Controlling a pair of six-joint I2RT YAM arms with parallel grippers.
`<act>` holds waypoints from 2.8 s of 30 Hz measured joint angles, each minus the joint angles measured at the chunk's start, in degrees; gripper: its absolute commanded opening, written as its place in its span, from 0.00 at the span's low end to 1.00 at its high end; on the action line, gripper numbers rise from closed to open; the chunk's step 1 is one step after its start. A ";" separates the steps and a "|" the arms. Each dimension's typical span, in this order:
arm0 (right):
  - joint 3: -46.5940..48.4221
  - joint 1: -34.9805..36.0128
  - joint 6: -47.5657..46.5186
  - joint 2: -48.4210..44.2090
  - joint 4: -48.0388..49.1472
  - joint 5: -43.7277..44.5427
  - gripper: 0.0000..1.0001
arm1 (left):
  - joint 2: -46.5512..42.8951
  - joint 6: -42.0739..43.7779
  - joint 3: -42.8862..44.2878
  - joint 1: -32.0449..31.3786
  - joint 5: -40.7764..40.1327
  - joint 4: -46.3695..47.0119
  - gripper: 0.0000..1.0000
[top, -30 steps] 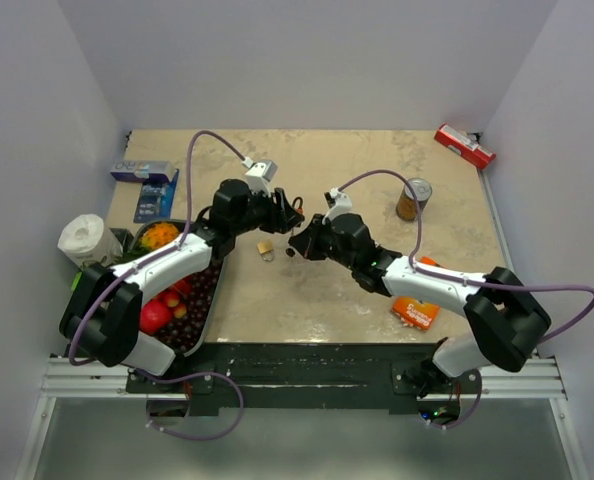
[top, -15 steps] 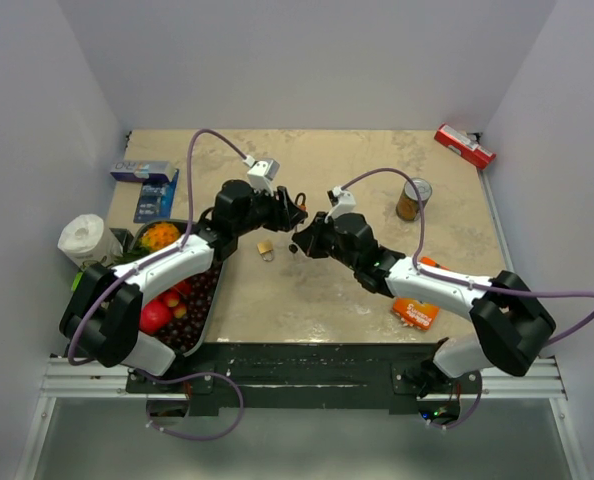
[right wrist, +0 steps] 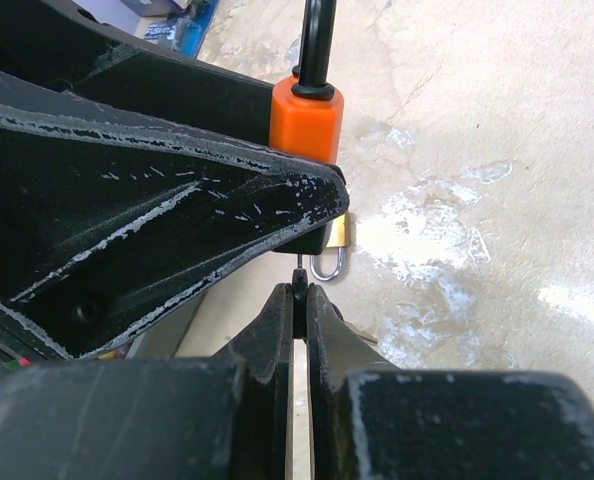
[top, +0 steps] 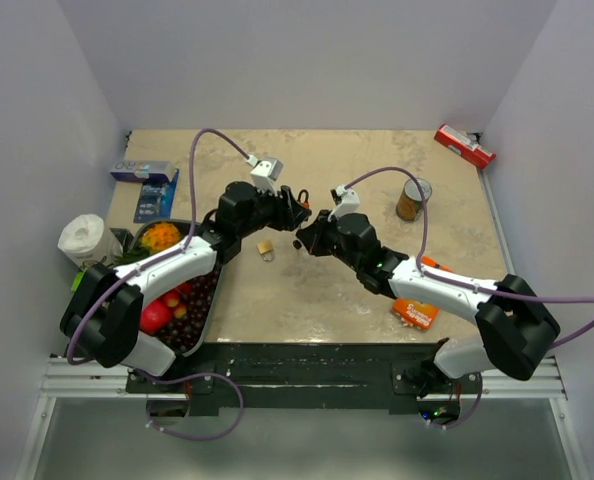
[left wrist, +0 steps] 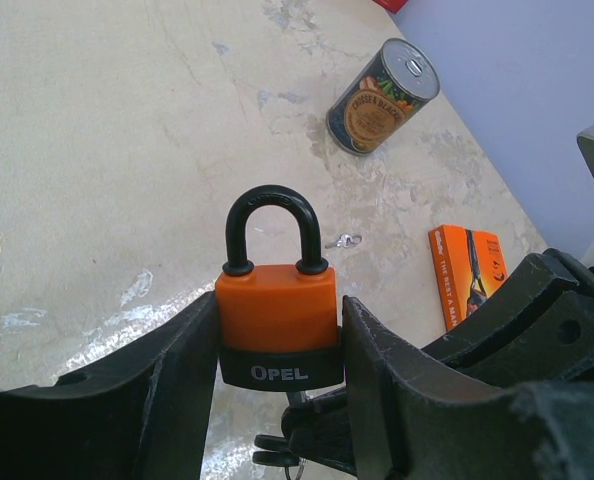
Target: Unlock with the key
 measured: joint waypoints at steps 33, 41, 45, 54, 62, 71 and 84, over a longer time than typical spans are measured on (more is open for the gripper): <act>-1.25 -0.81 -6.01 -2.62 1.66 3.21 0.00 | 2.03 0.11 1.73 -2.12 -1.53 3.48 0.00; -3.96 -0.90 -6.05 -4.37 4.00 3.48 0.00 | 2.03 0.17 2.36 -2.93 -1.84 2.34 0.00; -3.98 -1.05 -6.69 -5.38 4.00 3.85 0.00 | 2.10 -0.11 2.51 -3.06 -1.29 3.50 0.00; -3.80 -2.99 -6.75 -6.19 4.28 2.71 0.00 | 2.51 -0.59 2.38 -3.87 -0.79 4.81 0.00; -3.80 -3.23 -6.97 -6.19 4.26 2.43 0.00 | 2.67 -0.61 2.38 -3.96 -1.01 5.07 0.00; -4.79 -3.61 -6.71 -6.19 4.79 1.46 0.05 | 2.95 -0.61 3.26 -3.96 -0.96 3.21 0.00; -9.73 -0.50 -4.57 -7.67 6.40 6.84 0.28 | 5.09 -0.22 2.54 -2.82 0.87 -5.64 0.00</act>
